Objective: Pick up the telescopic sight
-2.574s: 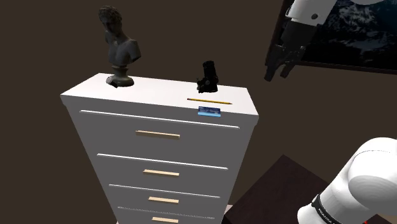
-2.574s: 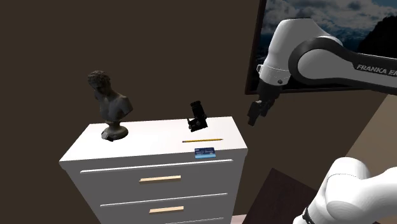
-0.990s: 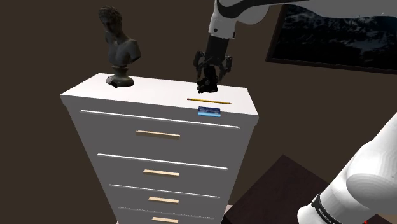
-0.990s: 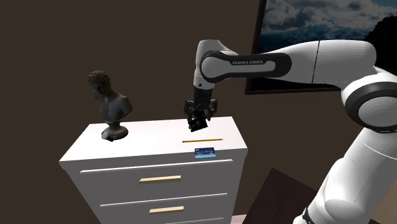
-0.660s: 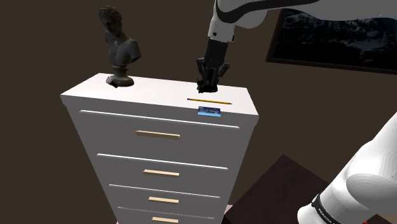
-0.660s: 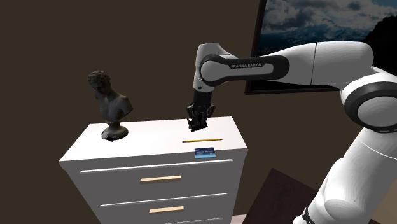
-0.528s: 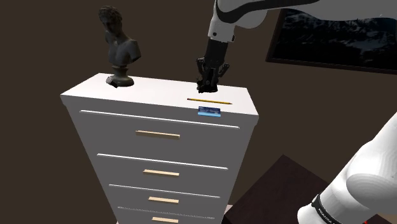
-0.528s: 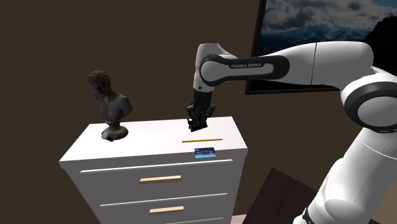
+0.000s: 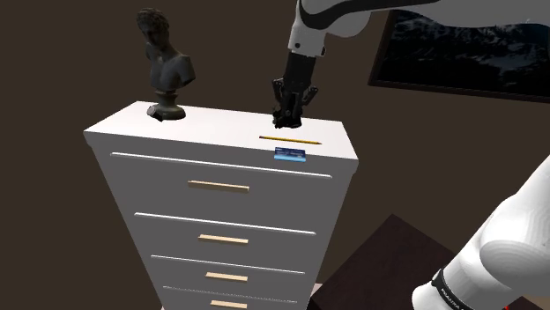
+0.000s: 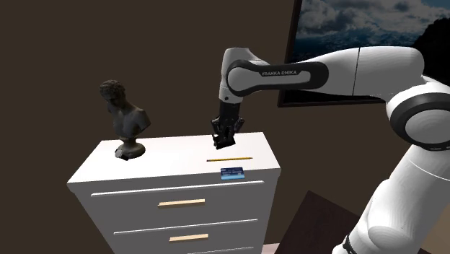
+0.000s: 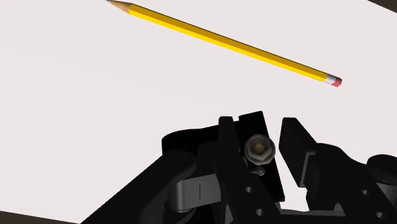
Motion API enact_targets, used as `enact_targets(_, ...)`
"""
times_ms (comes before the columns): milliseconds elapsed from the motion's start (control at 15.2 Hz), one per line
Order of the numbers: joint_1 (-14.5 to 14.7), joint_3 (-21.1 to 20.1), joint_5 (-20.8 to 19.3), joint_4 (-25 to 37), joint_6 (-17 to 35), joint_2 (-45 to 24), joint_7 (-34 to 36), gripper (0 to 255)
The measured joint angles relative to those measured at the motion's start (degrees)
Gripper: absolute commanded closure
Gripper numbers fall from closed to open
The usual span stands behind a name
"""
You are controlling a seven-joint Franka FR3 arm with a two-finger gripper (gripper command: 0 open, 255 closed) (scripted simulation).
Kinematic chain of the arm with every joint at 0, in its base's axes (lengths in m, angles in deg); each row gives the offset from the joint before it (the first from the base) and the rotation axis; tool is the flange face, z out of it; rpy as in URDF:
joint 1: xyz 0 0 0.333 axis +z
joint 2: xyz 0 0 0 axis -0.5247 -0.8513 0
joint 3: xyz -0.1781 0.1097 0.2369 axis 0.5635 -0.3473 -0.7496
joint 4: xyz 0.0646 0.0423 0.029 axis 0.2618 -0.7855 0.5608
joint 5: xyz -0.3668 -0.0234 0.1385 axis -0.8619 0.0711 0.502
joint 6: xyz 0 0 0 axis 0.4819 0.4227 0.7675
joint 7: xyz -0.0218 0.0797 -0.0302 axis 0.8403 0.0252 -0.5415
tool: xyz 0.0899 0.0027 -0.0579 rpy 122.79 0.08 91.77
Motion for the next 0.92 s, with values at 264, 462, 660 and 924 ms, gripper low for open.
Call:
enact_targets(264, 0.0, 0.0, 0.0, 2.6, -2.9, 0.3, 0.4, 255)
enact_targets(462, 0.0, -0.1, -0.1, 5.7, -5.3, -0.4, 0.8, 255)
enact_targets(660, 0.0, -0.1, -0.2, 8.4, -7.7, -0.7, 1.1, 255)
enact_targets(924, -0.1, -0.1, -0.3, 12.1, -10.6, -1.3, 1.6, 255)
